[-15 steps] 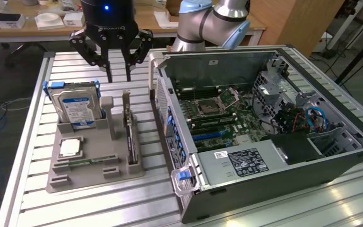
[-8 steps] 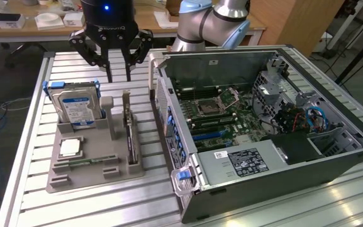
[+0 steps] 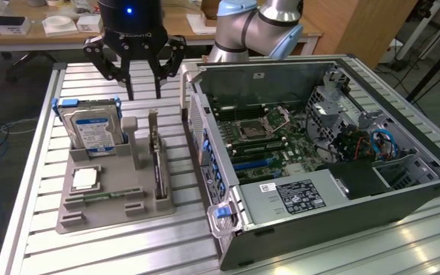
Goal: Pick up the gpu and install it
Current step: 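Pick up the gpu and move the gpu toward the slot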
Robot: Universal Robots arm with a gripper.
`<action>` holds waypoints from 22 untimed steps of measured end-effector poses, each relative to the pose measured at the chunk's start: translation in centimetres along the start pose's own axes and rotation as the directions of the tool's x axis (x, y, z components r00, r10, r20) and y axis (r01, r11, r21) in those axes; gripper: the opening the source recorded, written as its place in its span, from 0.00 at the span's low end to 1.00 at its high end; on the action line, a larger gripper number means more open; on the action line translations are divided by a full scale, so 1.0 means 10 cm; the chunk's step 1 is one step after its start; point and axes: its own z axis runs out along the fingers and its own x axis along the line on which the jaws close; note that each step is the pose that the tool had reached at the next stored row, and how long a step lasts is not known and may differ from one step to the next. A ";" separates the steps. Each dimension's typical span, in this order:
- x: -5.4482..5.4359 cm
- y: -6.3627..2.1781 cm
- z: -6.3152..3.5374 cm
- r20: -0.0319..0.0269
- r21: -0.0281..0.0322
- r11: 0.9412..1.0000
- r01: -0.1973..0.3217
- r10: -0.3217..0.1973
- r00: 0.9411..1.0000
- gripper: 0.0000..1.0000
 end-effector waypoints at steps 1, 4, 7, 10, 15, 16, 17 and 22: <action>0.00 -0.002 0.006 0.000 0.000 1.000 0.000 0.000 1.000 0.49; 0.00 -0.007 0.028 0.000 0.000 1.000 0.000 0.000 1.000 0.49; 0.00 -0.022 0.046 0.000 0.000 1.000 0.000 0.000 1.000 0.49; 0.00 -0.057 0.063 0.000 0.000 1.000 0.000 0.000 1.000 0.49; -0.01 -0.138 0.093 0.000 0.000 1.000 0.000 0.000 1.000 0.49; -0.01 -0.155 0.098 0.000 0.000 1.000 0.000 0.000 1.000 0.49; -0.01 -0.172 0.105 0.000 0.000 1.000 0.000 0.000 1.000 0.49; -0.01 -0.259 0.143 0.000 0.000 1.000 0.000 0.000 1.000 0.49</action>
